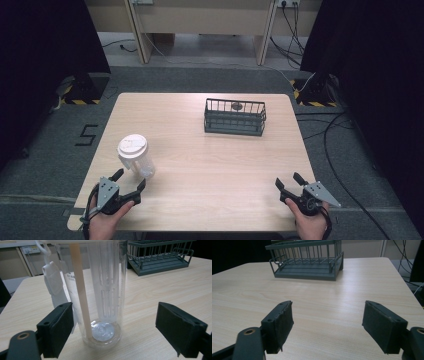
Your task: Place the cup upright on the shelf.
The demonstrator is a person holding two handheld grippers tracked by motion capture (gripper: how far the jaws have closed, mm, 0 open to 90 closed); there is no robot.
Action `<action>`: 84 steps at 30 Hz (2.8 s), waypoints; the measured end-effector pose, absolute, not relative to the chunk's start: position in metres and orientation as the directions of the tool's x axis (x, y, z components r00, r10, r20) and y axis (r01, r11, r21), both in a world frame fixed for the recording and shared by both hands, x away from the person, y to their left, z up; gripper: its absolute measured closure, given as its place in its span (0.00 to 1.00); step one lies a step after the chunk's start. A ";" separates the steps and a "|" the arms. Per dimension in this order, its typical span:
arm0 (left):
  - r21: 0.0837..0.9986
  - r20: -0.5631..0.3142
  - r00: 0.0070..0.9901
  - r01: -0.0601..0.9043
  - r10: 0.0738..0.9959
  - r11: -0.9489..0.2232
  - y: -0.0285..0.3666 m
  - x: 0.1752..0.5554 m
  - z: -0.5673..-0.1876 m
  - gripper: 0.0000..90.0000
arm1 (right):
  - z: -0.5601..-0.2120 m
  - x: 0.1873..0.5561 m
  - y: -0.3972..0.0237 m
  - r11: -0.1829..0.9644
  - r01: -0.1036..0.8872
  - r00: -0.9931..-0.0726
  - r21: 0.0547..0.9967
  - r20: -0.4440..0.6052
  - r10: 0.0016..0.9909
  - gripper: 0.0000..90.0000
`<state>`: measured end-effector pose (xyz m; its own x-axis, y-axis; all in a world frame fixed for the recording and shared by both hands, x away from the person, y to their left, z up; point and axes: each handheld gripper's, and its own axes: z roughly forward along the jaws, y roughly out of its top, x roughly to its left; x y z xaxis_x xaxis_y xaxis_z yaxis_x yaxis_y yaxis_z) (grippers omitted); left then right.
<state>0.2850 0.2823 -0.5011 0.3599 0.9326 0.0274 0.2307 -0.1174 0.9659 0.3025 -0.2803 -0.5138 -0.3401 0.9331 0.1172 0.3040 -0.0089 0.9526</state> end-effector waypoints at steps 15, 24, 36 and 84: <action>0.947 -0.012 0.364 0.303 0.931 -0.107 0.287 0.299 -0.508 0.16 | -0.514 0.302 -0.278 0.029 0.299 -0.364 0.954 0.085 0.928 0.20; 0.940 0.020 0.370 0.309 0.929 -0.143 0.286 0.314 -0.510 0.18 | -0.514 0.304 -0.279 0.022 0.309 -0.364 0.951 0.097 0.926 0.20; 0.945 0.032 0.380 0.289 0.924 -0.152 0.286 0.337 -0.514 0.16 | -0.514 0.305 -0.279 0.012 0.325 -0.356 0.946 0.111 0.928 0.20; 0.969 0.012 0.410 0.221 0.912 -0.112 0.284 0.357 -0.518 0.19 | -0.514 0.309 -0.282 -0.022 0.366 -0.338 0.930 0.155 0.928 0.21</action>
<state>0.3571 0.2841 -0.5182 0.4096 0.9122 0.0121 0.2209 -0.1120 0.9689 0.3088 -0.2824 -0.5136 -0.3379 0.9283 0.1552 0.3656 -0.0225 0.9305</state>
